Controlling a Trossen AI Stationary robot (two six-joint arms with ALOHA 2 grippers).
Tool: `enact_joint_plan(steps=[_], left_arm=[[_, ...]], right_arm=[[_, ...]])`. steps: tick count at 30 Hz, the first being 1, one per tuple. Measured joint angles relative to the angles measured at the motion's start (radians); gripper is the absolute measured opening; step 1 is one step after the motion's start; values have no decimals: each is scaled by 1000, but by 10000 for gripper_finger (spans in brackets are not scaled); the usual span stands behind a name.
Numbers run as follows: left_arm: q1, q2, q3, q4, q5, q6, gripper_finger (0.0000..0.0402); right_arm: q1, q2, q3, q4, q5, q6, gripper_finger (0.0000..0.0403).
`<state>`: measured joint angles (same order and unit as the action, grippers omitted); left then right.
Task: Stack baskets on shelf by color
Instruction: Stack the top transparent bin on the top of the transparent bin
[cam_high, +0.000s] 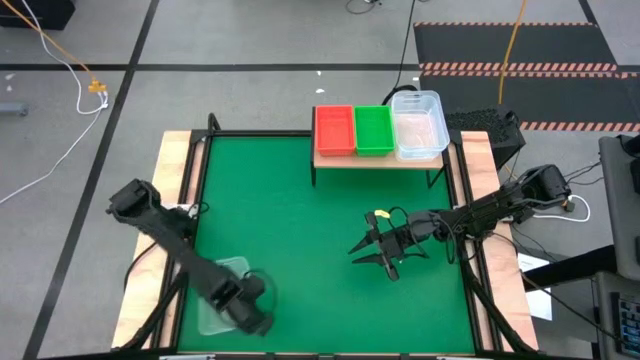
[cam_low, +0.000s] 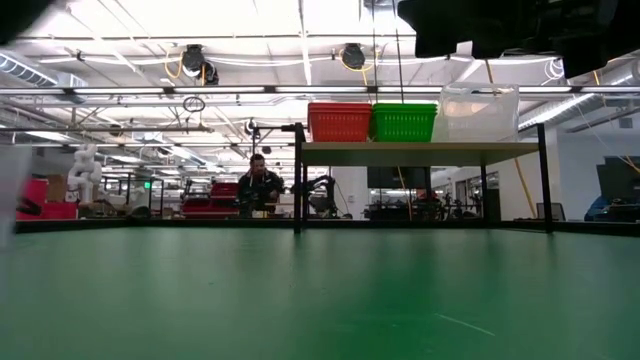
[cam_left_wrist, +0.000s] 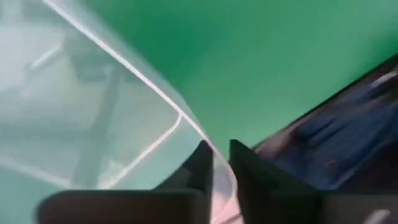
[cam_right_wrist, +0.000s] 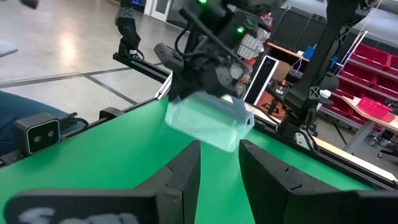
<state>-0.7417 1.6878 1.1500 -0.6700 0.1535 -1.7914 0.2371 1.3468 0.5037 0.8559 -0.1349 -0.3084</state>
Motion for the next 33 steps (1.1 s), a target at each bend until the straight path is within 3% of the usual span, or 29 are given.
enact_joint_plan(steps=[3,7,10,13,17,24,28,33], left_arm=[[102,-2,0,68,-131,153,14],[257,-1,1,180,-230,398,41],[343,3,14,235,-226,566,79],[386,0,36,238,-152,698,102],[395,2,36,166,-74,787,96],[372,2,36,53,-143,879,60],[356,2,36,52,-159,922,47],[324,2,36,38,-164,915,26]], right_arm=[[0,0,0,8,0,-1,105],[0,0,0,9,0,-3,105],[0,0,0,9,0,-4,105],[0,0,0,-7,1,-13,105],[1,0,0,-69,31,-42,105],[0,0,0,-184,308,-125,105],[0,0,0,-204,317,-116,105],[-38,0,10,-253,347,-260,104]])
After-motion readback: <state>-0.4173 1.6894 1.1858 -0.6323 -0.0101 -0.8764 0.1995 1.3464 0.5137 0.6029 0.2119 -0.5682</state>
